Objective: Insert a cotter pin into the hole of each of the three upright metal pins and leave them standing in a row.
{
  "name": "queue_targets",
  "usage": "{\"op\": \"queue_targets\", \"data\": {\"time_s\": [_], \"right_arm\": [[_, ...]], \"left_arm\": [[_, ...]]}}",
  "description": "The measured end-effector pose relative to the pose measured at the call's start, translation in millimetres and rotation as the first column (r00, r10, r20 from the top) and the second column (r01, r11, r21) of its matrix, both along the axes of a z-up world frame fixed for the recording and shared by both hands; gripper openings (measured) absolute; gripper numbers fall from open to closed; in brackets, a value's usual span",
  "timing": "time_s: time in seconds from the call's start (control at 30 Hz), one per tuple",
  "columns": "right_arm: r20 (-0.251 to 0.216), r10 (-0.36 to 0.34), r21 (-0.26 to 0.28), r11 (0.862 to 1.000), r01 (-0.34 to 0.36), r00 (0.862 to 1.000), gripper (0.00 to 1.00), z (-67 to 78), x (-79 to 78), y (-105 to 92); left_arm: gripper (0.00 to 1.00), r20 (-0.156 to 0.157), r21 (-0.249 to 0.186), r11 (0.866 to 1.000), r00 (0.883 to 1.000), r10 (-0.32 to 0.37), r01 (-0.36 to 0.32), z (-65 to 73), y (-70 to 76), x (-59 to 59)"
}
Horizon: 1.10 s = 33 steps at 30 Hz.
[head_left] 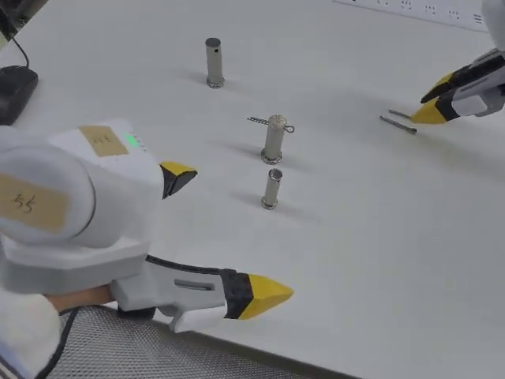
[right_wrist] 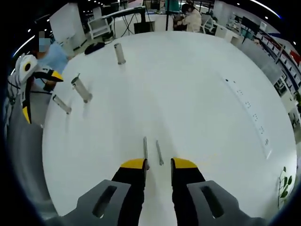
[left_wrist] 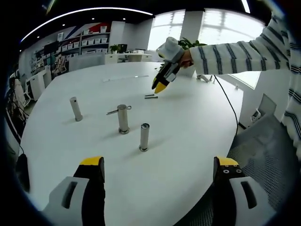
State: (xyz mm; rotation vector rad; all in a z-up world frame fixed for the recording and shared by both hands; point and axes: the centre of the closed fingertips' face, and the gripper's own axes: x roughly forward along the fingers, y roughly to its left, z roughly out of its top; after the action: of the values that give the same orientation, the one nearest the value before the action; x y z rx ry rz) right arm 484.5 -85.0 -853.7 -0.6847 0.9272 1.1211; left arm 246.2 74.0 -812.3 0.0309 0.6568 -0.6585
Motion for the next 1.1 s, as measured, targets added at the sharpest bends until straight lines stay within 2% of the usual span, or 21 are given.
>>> {"op": "queue_targets", "data": {"time_s": [0.27,0.47,0.5,0.6,0.87,0.93,1.0,1.1], "right_arm": [[-0.004,0.009,-0.031,0.999,-0.009,1.0,0.16,-7.9,2.3,0.8],[-0.033,0.021,-0.049,0.999,-0.023,0.999,0.15,-15.7,-1.6,4.1],[-0.021,0.03,-0.052,0.998,-0.031,0.999,0.14,-15.3,1.9,4.8],[-0.026,0.026,-0.06,0.998,-0.028,0.999,0.12,-16.1,3.7,4.6],[0.007,0.067,-0.089,0.994,-0.066,0.998,0.08,-19.4,3.6,5.4],[0.023,0.091,-0.1,0.991,-0.089,0.996,0.06,-19.6,1.3,6.2],[0.062,0.152,-0.117,0.983,-0.144,0.986,0.04,-18.2,-1.9,8.6],[0.061,0.137,-0.118,0.985,-0.129,0.989,0.04,-17.4,-0.3,7.9]], "left_arm": [[0.95,-0.009,0.006,1.0,1.0,0.0,0.0,-3.9,2.7,-1.1],[0.94,-0.012,0.008,1.0,1.0,0.023,-0.023,-5.2,8.8,-0.9],[0.94,-0.01,0.008,1.0,1.0,0.024,-0.024,-5.3,9.1,-0.6],[0.94,-0.013,0.01,1.0,1.0,0.022,-0.022,-6.1,8.6,-0.4],[0.93,-0.019,0.022,1.0,1.0,0.007,-0.006,-10.0,3.6,-1.2],[0.92,-0.017,0.02,1.0,1.0,0.002,-0.001,-9.7,2.2,-1.3],[0.92,-0.018,0.021,1.0,1.0,0.0,0.0,-9.5,1.8,-1.4],[0.92,-0.015,0.019,1.0,1.0,-0.001,0.001,-8.0,1.4,-1.1]]}}
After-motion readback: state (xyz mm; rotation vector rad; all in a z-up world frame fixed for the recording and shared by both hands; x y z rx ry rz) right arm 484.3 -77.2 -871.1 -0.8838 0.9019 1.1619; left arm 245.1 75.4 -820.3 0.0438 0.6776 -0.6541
